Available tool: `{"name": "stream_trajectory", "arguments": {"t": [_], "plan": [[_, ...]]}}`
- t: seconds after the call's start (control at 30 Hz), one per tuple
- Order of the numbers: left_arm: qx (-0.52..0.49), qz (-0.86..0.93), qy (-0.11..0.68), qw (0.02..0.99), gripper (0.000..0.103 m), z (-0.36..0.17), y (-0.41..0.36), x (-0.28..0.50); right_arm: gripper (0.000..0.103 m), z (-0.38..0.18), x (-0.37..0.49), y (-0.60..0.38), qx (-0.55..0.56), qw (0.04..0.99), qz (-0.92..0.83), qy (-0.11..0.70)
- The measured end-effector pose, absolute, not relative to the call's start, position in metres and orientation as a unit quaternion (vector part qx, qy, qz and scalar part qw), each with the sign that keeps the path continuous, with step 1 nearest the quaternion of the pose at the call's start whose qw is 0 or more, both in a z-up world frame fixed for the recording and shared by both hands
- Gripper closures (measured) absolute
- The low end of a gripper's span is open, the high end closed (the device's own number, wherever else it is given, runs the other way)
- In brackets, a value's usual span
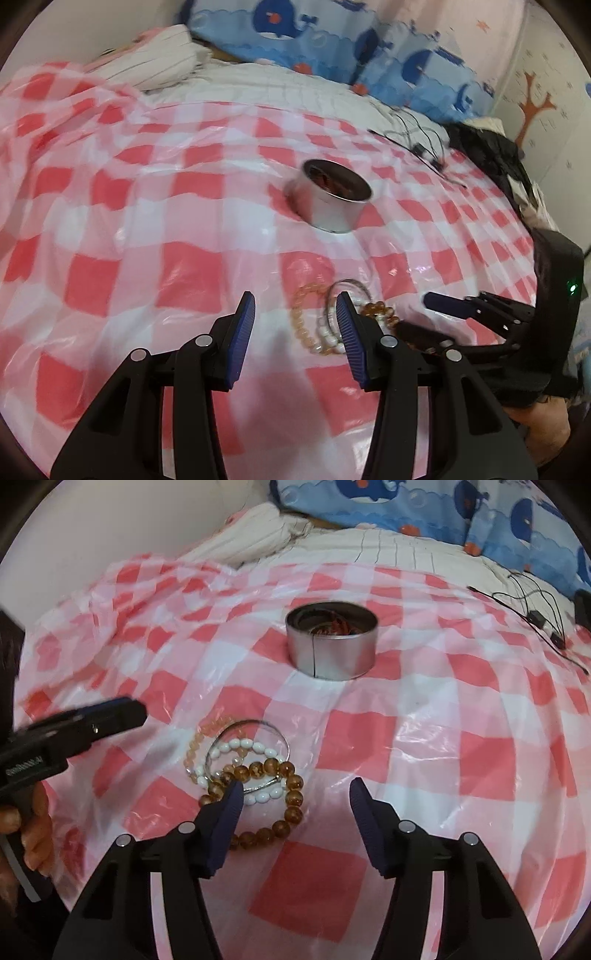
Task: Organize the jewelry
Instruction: 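Move the right tool to the amber bead bracelet while the left tool closes on the silver bangle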
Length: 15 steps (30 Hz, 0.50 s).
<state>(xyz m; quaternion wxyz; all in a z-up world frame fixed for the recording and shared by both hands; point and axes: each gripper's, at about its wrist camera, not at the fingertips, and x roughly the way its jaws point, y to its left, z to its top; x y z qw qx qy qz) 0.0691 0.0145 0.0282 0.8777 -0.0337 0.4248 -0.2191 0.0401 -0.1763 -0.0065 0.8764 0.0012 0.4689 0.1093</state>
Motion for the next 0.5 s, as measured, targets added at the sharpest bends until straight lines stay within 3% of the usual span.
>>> {"name": "stream_trajectory", "arguments": {"t": [0.2, 0.27, 0.5], "plan": [[0.023, -0.237, 0.444, 0.864, 0.060, 0.010, -0.030, 0.085, 0.046, -0.022, 0.044, -0.175, -0.075, 0.870, 0.056, 0.483], [0.035, -0.237, 0.450, 0.860, 0.061, 0.005, -0.039, 0.087, 0.041, -0.022, 0.045, -0.184, -0.083, 0.872, 0.027, 0.481], [0.092, -0.228, 0.451, 0.858, 0.062, -0.008, -0.057, 0.092, 0.041, -0.019, 0.046, -0.196, -0.063, 0.873, 0.029, 0.483]]}}
